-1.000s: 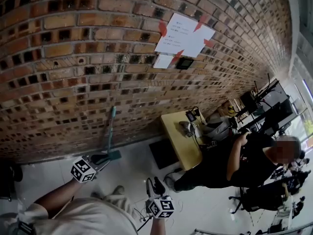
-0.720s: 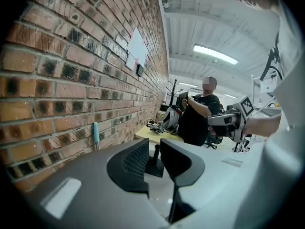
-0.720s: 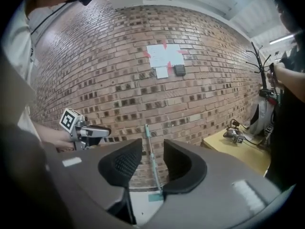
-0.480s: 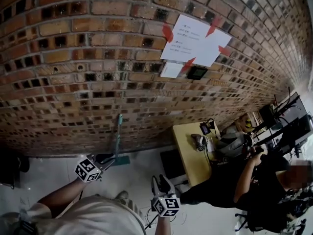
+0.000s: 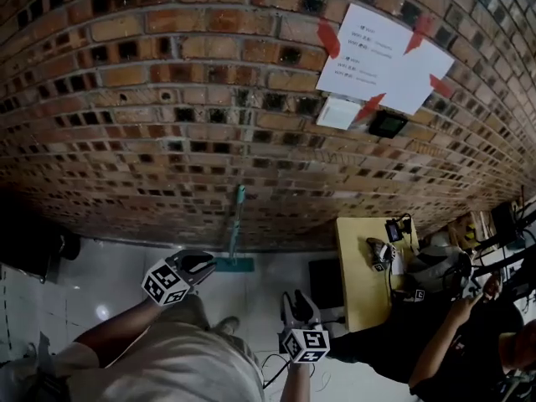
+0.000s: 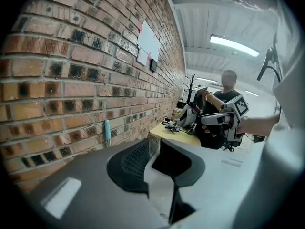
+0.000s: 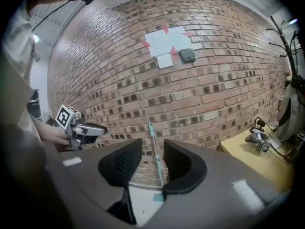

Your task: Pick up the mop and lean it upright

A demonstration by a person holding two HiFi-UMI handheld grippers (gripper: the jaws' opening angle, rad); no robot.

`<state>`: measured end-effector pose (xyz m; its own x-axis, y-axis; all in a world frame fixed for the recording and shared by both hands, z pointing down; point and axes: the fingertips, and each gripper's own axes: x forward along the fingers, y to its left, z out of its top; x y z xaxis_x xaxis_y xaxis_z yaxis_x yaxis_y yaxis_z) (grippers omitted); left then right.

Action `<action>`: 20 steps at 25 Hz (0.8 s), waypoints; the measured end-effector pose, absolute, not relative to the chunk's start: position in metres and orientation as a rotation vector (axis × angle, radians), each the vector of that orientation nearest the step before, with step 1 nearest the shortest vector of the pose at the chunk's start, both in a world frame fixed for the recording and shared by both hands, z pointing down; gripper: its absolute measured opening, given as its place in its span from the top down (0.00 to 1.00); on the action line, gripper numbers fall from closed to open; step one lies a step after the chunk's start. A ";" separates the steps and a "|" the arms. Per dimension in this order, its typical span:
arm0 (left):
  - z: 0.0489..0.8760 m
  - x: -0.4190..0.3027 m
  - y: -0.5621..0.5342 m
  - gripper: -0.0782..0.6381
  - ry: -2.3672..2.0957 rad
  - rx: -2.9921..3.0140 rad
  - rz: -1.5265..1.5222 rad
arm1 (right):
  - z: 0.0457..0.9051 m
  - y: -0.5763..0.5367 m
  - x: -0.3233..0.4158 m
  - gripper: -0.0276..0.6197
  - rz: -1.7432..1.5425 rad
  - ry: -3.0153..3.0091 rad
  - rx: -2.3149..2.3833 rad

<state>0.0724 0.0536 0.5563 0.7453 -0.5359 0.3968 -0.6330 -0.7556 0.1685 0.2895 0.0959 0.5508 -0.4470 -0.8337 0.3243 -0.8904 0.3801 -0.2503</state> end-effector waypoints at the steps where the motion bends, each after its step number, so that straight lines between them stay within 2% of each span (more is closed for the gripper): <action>1: 0.558 0.071 0.053 0.76 -0.922 2.644 0.472 | 0.553 0.093 0.287 0.74 0.594 -2.490 1.548; 20: 0.561 0.027 -0.046 0.76 -0.751 2.701 0.482 | 0.549 -0.002 0.208 0.74 0.601 -2.418 1.587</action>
<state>0.0269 -0.0465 0.5607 0.8075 -0.4406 0.3922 -0.5399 -0.8199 0.1905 0.2076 -0.0021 0.5488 -0.4102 -0.8337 0.3697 -0.9098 0.3456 -0.2301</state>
